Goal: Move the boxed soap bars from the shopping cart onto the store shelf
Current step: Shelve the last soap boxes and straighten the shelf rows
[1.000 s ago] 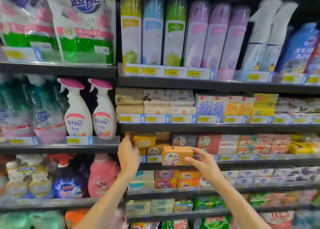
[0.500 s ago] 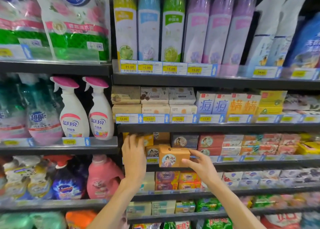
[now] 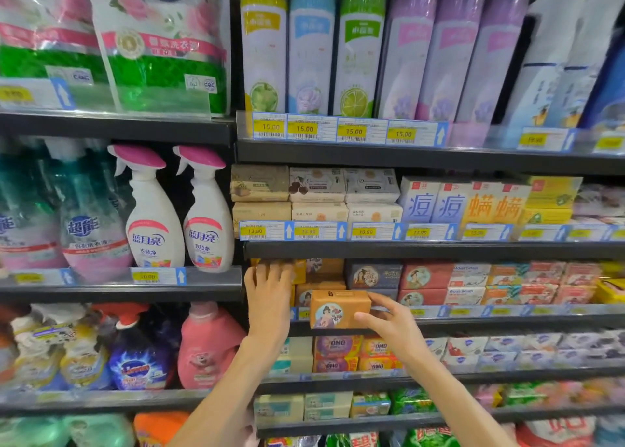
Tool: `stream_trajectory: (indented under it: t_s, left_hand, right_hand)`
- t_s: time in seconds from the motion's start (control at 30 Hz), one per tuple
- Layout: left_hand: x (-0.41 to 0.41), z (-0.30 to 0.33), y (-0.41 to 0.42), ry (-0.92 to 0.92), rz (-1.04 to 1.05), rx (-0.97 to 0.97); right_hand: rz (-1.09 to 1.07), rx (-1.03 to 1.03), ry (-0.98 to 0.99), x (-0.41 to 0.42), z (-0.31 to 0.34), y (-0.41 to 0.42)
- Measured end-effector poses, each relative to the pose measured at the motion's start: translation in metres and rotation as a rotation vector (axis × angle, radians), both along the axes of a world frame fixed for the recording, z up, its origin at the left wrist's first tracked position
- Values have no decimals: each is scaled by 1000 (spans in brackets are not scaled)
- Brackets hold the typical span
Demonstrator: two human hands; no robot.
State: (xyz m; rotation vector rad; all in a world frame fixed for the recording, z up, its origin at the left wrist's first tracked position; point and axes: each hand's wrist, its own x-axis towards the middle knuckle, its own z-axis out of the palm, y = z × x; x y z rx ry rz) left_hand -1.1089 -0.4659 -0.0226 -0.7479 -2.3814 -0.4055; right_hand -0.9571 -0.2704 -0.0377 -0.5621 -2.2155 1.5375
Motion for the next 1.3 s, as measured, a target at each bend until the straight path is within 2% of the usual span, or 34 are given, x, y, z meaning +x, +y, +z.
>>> stream_trajectory:
  t_s: [0.37, 0.6, 0.83, 1.3]
  left_hand:
    - [-13, 1, -6, -78, -12, -28]
    - [-11, -11, -12, -100, -117, 57]
    - [-8, -15, -26, -76, -191, 1]
    - [-16, -18, -24, -98, -164, -29]
  right_hand:
    - [-25, -5, 6, -3, 1, -5]
    - [-64, 15, 28, -11, 0, -13]
    - [-159, 65, 100, -23, 1, -21]
    - [-316, 177, 188, -50, 16, -52]
